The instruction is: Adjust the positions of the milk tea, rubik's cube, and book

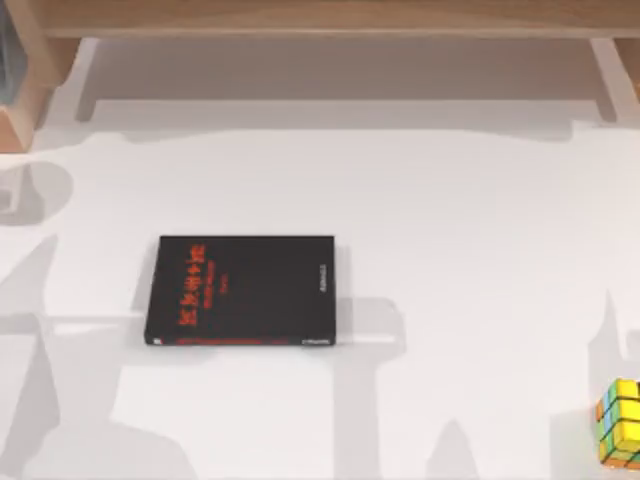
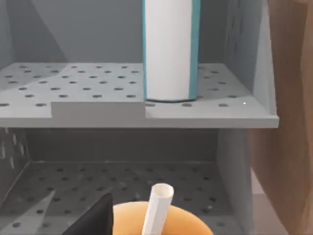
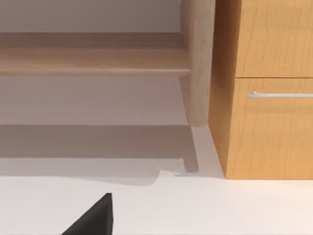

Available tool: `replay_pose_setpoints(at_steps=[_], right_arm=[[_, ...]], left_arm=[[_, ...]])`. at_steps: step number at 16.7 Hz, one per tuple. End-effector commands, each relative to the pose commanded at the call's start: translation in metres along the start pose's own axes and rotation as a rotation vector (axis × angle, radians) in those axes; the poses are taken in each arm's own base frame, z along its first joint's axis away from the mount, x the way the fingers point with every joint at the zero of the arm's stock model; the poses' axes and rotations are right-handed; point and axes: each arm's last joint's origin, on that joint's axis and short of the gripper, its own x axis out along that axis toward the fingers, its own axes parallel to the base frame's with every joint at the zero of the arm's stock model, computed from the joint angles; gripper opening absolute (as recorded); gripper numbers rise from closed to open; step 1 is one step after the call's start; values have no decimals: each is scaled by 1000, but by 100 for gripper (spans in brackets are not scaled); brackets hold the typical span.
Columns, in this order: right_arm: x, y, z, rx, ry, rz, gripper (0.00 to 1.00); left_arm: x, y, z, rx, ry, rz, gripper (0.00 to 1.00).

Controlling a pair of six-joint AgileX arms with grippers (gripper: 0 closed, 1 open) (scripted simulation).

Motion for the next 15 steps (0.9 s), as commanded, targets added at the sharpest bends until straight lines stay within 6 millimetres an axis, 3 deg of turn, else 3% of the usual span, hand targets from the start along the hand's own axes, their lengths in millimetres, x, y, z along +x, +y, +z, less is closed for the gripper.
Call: replay_pose_setpoints(at_steps=[4,7,11,15], right_arm=[[0,0,0,0,0,0,100],[0,0,0,0,0,0,100],[0,0,0,0,0,0,100],[0,0,0,0,0,0,100]], left_arm=[[-35,-42,30,1,-3,1,100],[-73,-72,39,4,-4,7,100],[-123,-102,29,9,-6,16,100],[-155,-116,4,11,-7,28,100]])
